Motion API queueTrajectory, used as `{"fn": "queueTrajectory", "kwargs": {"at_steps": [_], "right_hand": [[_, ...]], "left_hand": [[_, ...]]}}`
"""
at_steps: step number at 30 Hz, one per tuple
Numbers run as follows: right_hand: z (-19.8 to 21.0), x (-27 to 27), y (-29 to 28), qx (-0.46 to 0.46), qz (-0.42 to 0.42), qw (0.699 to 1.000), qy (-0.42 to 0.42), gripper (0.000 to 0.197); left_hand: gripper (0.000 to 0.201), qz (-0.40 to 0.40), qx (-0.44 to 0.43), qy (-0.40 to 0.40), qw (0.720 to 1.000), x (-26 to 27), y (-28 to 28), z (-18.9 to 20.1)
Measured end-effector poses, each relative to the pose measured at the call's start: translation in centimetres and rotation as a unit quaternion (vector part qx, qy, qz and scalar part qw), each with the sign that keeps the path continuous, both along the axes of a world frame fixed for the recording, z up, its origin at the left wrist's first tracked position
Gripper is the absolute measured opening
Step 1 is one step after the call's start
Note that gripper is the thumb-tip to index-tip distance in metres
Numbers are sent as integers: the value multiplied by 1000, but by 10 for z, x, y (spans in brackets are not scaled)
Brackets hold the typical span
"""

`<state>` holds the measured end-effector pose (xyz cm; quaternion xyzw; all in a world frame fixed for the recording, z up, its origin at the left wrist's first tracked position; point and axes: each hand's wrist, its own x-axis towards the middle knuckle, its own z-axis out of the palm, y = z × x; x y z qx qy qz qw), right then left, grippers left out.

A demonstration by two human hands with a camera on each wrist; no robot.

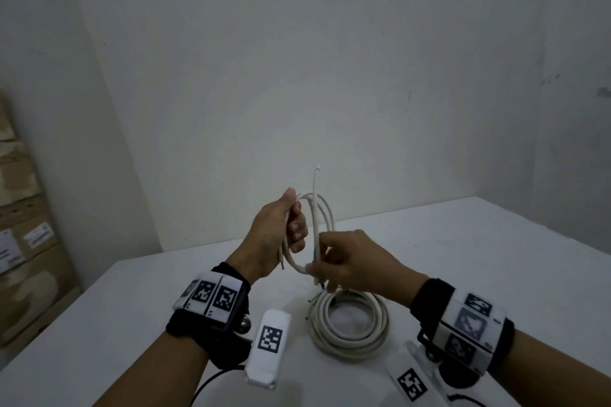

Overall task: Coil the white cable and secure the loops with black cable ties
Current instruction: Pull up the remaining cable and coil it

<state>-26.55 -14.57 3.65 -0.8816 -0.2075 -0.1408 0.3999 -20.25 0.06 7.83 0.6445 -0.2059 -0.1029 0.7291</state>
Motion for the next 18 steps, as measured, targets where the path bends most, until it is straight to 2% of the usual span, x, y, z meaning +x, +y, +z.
{"fn": "queueTrajectory", "kwargs": {"at_steps": [4,8,12,14,16,17,18], "right_hand": [[23,3,20,0,-5,999,33,19],[31,10,25,47,-21,997,53,16],[39,13,28,130,-11,990,60,17],[44,14,31,133,-22,989,66,19],[49,14,30,60,-45,996,56,25],[52,12,27,-25,-73,997,18,29],[55,11,23,-122,-114,984,-54,32]], "left_hand": [[49,28,114,-85,989,-8,-9,-3],[51,13,114,-75,991,-5,-5,4],[45,-9,156,-160,975,1,-1,18],[43,-4,177,-184,967,5,-1,22],[44,3,187,-178,966,9,1,24],[45,-4,189,-169,967,10,4,26],[45,-17,193,-159,968,12,8,27]]}}
